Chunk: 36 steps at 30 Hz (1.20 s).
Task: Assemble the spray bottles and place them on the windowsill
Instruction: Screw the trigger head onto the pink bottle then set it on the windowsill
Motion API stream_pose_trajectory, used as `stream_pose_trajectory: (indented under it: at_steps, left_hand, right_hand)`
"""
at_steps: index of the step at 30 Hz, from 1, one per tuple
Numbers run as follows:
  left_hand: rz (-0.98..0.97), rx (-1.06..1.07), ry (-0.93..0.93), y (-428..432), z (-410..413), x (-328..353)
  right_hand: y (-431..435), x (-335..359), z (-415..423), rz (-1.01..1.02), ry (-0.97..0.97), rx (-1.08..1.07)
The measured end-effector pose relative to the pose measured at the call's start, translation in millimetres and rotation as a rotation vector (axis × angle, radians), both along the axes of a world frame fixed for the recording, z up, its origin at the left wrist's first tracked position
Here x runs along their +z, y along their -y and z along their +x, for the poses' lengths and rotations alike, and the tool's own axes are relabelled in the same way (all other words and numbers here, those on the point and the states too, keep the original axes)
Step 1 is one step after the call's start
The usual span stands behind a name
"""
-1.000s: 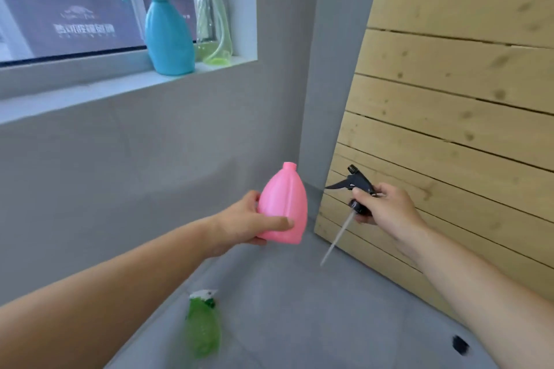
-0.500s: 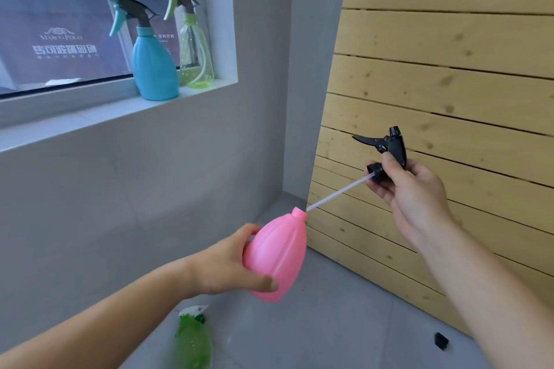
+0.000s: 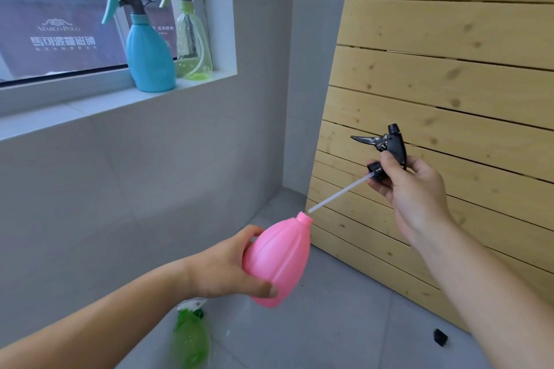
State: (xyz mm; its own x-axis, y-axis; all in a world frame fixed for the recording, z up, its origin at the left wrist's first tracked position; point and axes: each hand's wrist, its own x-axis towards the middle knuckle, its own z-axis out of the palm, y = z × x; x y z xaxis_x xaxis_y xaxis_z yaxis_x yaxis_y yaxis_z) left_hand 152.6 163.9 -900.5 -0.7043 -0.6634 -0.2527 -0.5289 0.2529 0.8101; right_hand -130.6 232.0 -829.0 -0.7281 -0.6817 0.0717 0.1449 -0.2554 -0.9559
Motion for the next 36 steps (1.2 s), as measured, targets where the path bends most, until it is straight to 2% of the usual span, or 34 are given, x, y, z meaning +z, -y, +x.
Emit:
stream_pose_trajectory:
  at_steps: [4,11,16,23,28,33,36]
  left_hand:
    - [0.020,0.003,-0.018,-1,0,0]
    - [0.060,-0.007,-0.116,-8,-8,6]
    - [0.116,-0.002,-0.176,-11,-5,8]
    - [0.450,0.106,-0.417,-12,-5,14]
    - [0.339,0.145,-0.409,-17,-15,12]
    - [0.585,0.199,-0.390,-16,-22,8]
    - [0.506,0.154,-0.320,-19,-25,8]
  right_hand:
    - [1,-7,8,0.049,-0.039,0.073]
    - [4,-27,50,0.129,-0.095,0.401]
    - [4,-28,53,0.135,-0.132,0.542]
    - [4,-24,40,0.096,-0.063,0.721]
    - [8,-30,37,0.106,-0.056,0.658]
    - [10,-35,40,0.131,-0.042,0.550]
    - [8,-36,44,0.156,-0.013,0.539]
